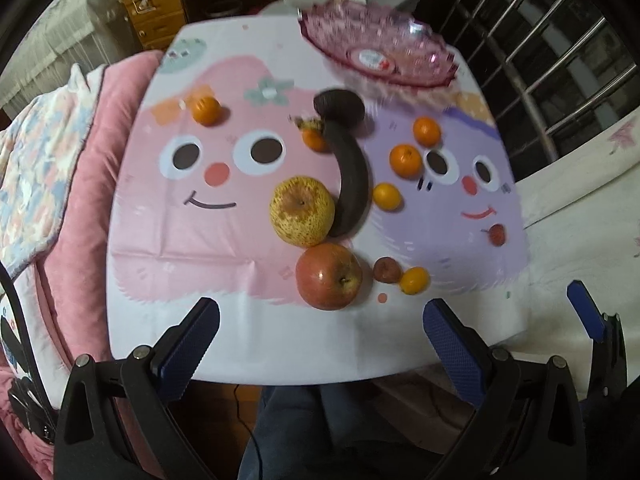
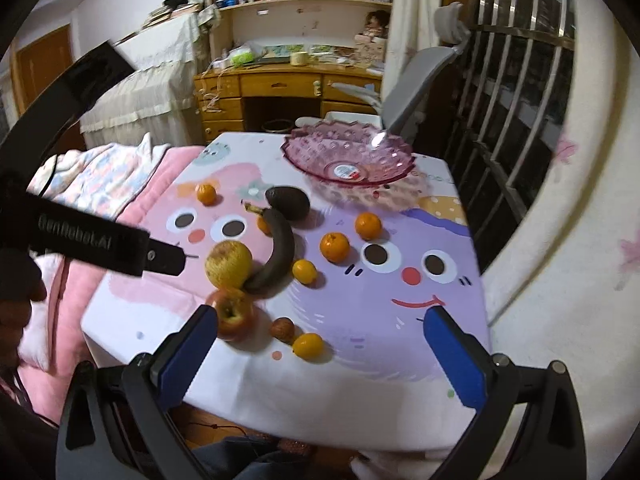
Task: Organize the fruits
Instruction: 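Reach the left gripper to the red apple and grasp it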
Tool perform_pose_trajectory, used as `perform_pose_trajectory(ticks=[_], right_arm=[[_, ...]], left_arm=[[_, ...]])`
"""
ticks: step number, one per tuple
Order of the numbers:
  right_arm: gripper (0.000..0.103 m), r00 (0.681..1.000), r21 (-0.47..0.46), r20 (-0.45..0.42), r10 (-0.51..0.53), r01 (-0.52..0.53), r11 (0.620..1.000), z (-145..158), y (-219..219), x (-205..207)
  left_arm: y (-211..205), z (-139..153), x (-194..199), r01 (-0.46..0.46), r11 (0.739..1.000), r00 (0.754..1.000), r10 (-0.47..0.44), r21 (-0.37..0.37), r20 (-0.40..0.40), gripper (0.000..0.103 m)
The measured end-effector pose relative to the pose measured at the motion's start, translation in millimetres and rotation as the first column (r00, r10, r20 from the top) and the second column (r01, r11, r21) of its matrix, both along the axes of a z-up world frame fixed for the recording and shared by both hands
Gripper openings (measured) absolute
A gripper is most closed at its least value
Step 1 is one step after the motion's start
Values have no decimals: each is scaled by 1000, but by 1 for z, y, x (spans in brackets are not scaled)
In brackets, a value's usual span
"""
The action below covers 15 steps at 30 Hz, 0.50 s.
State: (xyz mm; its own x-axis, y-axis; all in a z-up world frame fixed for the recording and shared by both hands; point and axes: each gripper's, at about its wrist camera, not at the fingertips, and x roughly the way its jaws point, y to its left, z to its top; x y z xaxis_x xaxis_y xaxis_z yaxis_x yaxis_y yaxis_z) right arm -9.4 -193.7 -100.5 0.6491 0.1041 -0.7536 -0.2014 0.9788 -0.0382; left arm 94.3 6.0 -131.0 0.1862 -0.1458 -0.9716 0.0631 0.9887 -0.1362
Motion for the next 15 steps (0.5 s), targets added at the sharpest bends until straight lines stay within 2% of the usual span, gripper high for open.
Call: perform_pose_trajectory(ticks=[3,7,15], right_arm=[[103,997,-28,28,74,-73,997,-23,3,4],[101,992,-51,8,124,-124,991,-54,4,13],[82,978,-81,-98,184,-192,978,-111,4,22]], left_arm=[[-8,-25,10,-2,1000,999,2,0,-49,101],[-16,-60,23,-23,1000,992,24,7,-120,101],[-25,-115,34,-60,997,976,66,37,-205,100]])
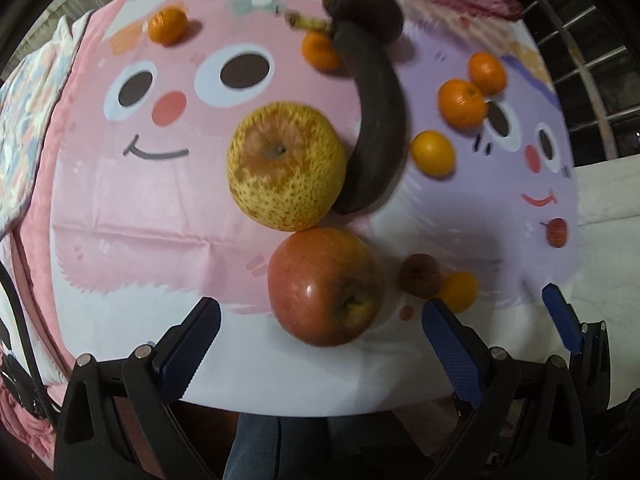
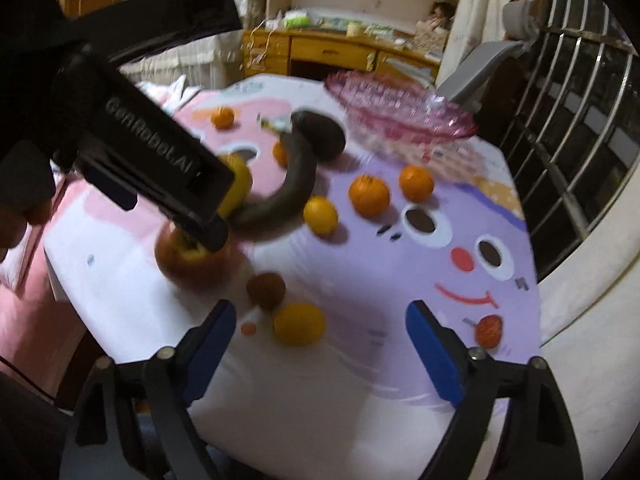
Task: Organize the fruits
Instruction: 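Reach the left gripper to the red apple and grasp it, then lift the red apple with the left gripper while the right gripper grasps a mandarin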
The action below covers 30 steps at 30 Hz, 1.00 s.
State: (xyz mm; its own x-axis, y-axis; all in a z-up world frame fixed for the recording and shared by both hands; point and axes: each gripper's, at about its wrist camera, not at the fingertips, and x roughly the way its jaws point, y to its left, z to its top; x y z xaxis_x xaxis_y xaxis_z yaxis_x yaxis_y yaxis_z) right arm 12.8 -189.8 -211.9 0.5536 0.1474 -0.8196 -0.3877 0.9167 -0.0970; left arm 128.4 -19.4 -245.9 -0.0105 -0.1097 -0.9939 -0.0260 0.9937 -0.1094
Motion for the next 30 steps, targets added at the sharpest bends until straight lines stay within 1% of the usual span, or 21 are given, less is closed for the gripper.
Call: perform_pose_trajectory(ticks=[1,3,5,9,10,11,12,15,18,20,22,25,30], right_arm=[[80,1000,-3,-8,7,-7,1000,-3,1,0],[74,999,-15,-34,30,-31,999,-14,4,0],[67,997,-19,-53,47,-48,999,-21,6,1],[61,996,-28,-71,49,-51,998,-30,7,4],[58,996,-29,-80,46,-48,998,-32,7,6],[54,995,-29,-91,46,-48,998,-34,6,8],[53,994,-29,-97,46,-49,998,-36,5,9],[50,994,-19,-98,55,-57,998,-38,6,9],[46,992,-17,-106,62,-65,998,-38,7,11],[40,992,-19,-107,66,-68,997,-38,8,12],[38,992,-20,-106,69,-71,997,-37,10,12],[38,991,-27,-113,66,-69,997,-37,12,13],[38,990,-43,-131,52,-58,997,-32,12,15]], left_arm=[[1,-6,0,-10,1000,1000,10,-2,-8,99],[2,-14,0,-25,1000,1000,24,-10,-19,95],[1,-22,1,-32,999,999,32,-9,-20,94],[-2,-34,4,-45,999,999,44,-28,-14,85],[-3,-36,5,-48,998,999,47,-27,-14,83],[-3,-39,6,-51,998,999,51,-25,-12,79],[-3,-40,6,-56,998,998,56,-22,-11,73],[-3,-46,8,-70,997,997,69,-42,-18,68],[-4,-50,8,-73,996,997,72,-52,-21,67],[-3,-51,7,-68,996,998,67,-60,-21,67],[2,-53,7,-66,995,998,64,-73,-25,67],[17,-52,5,-63,995,997,60,-75,-48,67],[30,-44,3,-8,996,997,2,-89,-73,67]])
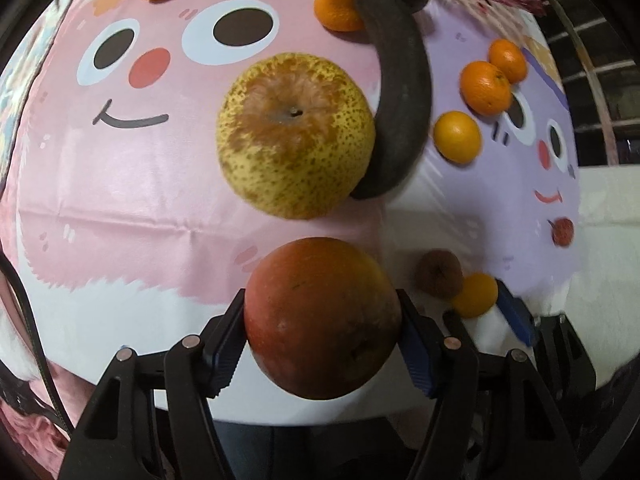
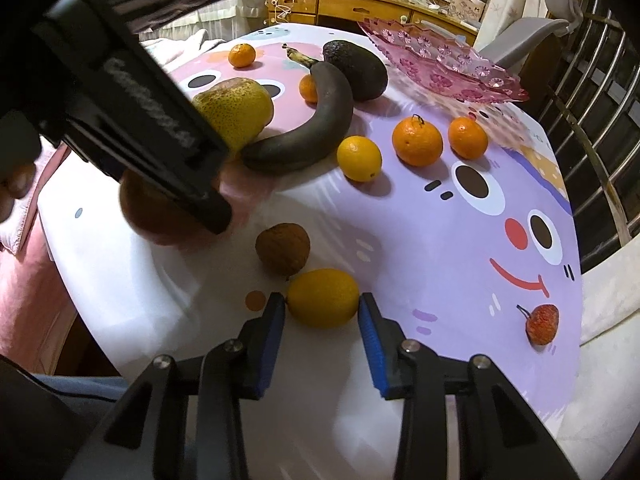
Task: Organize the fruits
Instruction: 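Lift the red apple with the left gripper while the right gripper grasps a mandarin, then carry apple and mandarin to the pink bowl and release both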
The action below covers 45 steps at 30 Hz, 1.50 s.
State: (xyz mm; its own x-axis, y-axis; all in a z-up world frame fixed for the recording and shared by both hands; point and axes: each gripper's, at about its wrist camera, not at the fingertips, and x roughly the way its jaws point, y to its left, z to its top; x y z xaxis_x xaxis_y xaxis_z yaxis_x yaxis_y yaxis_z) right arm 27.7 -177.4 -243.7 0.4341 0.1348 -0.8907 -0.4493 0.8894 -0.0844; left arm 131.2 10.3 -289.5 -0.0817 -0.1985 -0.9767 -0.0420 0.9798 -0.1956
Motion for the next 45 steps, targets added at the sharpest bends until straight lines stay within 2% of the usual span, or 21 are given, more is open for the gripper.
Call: perform_pose_trajectory(ticks=[6,14,22,29,34,39,45], right_arm=[[38,995,-8,9,-102,102,995,28,-8,7],[38,956,33,90,-280,278,960,81,-12,24],[38,933,77,162,-323,314,946,134,1,52],[38,927,120,190,-324,305,945,159,2,95],[38,920,146,205,-335,310,940,164,-4,125],[38,919,173,197,-341,309,935,156,-18,166],[38,920,195,182,-347,312,930,133,-33,208]], left_arm=[[14,45,1,90,996,995,-90,-11,31,67],[24,125,21,211,978,965,-207,-5,160,67],[23,181,49,265,964,927,-249,-20,282,67],[15,204,85,265,964,908,-241,-25,342,67],[6,207,119,225,974,909,-197,-33,368,67],[-9,204,161,176,983,912,-139,-62,385,67],[-35,183,210,161,984,897,-113,-79,427,67]])
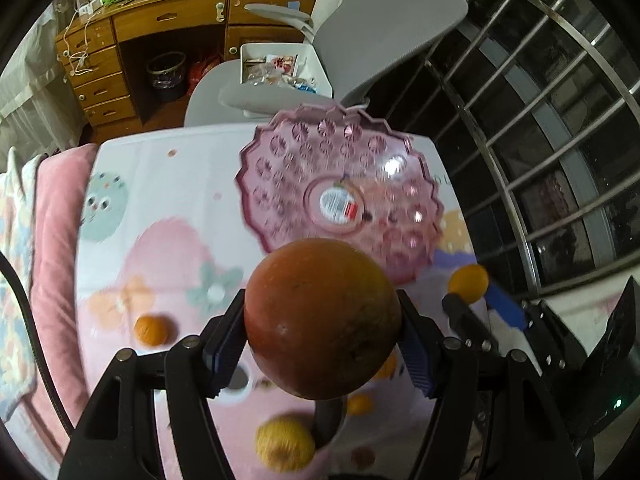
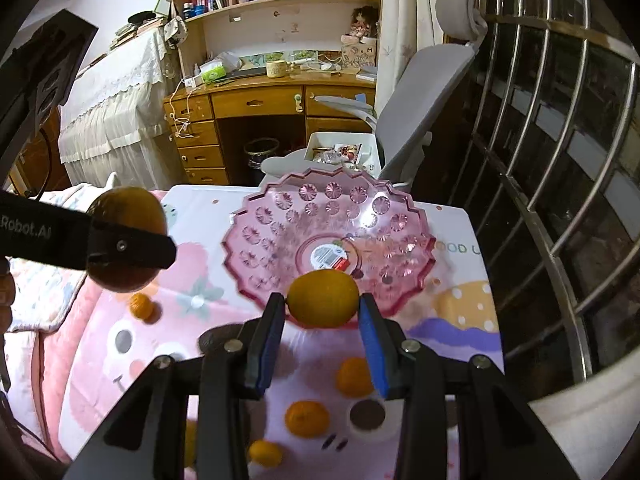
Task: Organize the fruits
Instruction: 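Carry apple and mandarin to the pink bowl and release both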
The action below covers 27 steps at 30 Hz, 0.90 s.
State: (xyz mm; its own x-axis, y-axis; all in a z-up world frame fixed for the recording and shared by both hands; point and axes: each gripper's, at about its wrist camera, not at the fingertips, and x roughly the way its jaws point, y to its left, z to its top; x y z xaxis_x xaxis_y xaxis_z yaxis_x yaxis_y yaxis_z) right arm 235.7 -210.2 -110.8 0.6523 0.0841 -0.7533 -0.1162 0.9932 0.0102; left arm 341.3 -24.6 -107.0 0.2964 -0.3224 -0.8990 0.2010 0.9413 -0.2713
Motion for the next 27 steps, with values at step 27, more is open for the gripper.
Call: perform_pose_trajectory(ticks=[27], right_arm=[[48,992,79,-120,32,-22,997,-77,-37,64]], left_arm=[[-67,-101,77,-40,996,998,43,82,-36,86]])
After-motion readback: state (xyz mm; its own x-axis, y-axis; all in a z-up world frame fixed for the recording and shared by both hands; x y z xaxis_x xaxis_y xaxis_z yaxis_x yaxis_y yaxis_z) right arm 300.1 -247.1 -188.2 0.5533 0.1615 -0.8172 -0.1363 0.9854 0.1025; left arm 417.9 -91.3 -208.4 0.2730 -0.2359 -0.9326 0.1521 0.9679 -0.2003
